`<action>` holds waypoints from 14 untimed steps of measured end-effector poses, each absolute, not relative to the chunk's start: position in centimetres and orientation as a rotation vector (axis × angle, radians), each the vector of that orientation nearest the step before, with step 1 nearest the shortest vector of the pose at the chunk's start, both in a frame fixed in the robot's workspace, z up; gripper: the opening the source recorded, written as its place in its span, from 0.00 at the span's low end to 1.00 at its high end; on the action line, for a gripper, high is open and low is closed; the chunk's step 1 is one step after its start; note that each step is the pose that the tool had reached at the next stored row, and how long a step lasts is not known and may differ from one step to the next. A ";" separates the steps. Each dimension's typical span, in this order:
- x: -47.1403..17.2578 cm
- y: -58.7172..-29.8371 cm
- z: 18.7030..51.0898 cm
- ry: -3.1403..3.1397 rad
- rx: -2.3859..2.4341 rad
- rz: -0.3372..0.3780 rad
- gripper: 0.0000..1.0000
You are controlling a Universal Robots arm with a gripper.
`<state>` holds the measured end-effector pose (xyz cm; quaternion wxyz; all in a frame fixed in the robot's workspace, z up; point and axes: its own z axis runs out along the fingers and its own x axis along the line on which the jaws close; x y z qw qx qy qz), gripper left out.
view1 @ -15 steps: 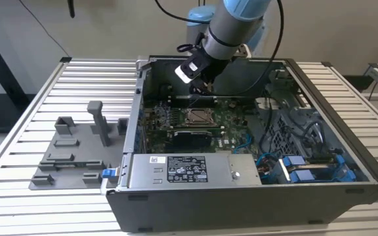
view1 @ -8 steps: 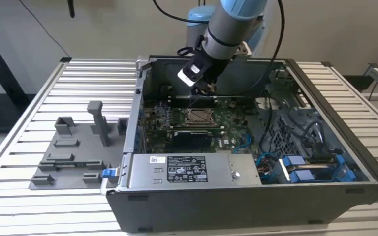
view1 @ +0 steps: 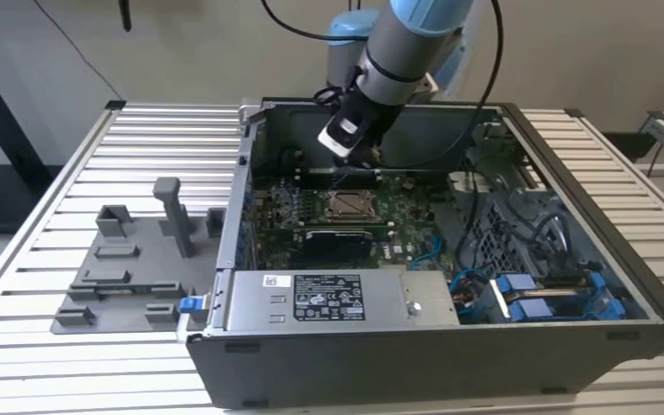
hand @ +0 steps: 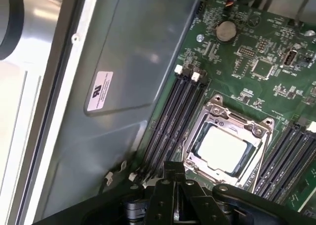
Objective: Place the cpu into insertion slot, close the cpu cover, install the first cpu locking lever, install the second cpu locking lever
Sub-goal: 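Install the first cpu locking lever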
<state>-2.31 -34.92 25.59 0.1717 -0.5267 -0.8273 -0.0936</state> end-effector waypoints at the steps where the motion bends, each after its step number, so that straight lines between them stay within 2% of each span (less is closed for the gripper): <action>1: -2.3 -34.9 25.6 -2.357 -1.477 -0.266 0.11; 14: -2.3 -35.0 25.6 -2.505 -1.248 -0.279 0.11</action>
